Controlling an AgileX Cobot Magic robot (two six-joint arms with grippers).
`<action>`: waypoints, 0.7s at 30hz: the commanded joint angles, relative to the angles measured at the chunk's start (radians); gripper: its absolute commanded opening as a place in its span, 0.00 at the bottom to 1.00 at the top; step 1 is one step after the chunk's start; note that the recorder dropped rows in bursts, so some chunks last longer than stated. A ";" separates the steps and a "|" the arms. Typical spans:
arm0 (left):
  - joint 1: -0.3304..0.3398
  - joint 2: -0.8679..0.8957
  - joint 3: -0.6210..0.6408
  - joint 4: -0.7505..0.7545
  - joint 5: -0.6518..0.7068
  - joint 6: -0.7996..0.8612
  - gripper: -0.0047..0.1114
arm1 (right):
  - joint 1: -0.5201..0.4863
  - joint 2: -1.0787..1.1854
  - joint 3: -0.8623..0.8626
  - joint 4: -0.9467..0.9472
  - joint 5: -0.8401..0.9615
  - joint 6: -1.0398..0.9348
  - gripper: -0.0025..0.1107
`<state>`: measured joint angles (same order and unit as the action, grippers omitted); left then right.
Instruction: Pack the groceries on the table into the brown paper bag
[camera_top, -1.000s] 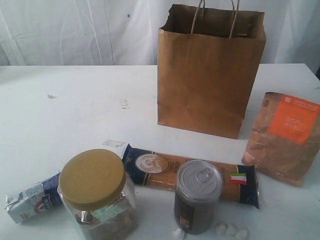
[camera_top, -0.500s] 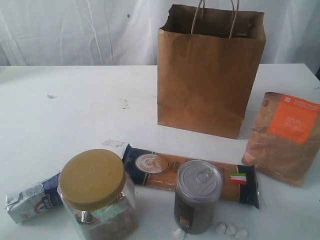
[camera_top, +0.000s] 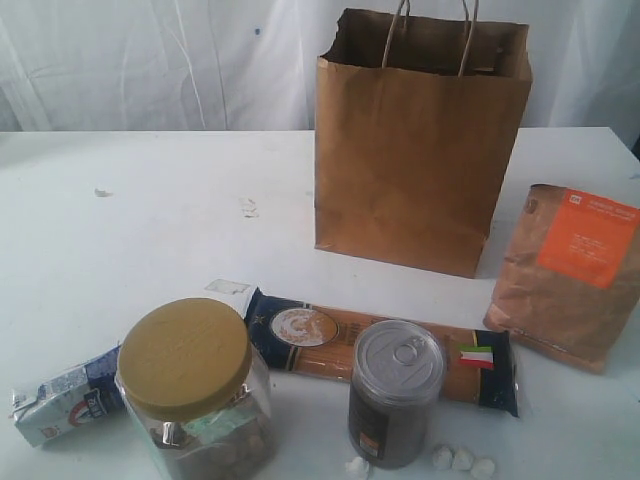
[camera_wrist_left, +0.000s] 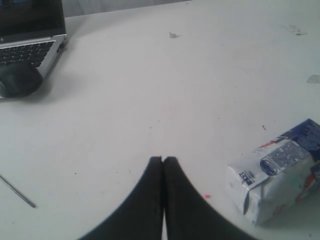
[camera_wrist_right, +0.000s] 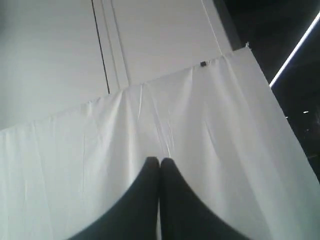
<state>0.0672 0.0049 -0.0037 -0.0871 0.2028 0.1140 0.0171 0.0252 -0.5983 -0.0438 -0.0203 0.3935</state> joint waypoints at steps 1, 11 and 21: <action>-0.014 -0.005 0.004 -0.009 -0.001 -0.004 0.04 | -0.007 0.149 -0.005 -0.020 0.052 -0.211 0.02; -0.014 -0.005 0.004 -0.009 -0.001 -0.002 0.04 | 0.088 0.787 -0.068 0.396 0.841 -0.877 0.02; -0.014 -0.005 0.004 -0.009 -0.001 -0.002 0.04 | 0.367 0.999 -0.111 0.553 0.895 -1.155 0.02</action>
<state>0.0593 0.0049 -0.0037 -0.0871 0.2028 0.1140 0.3436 0.9966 -0.7037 0.5567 0.9506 -0.7440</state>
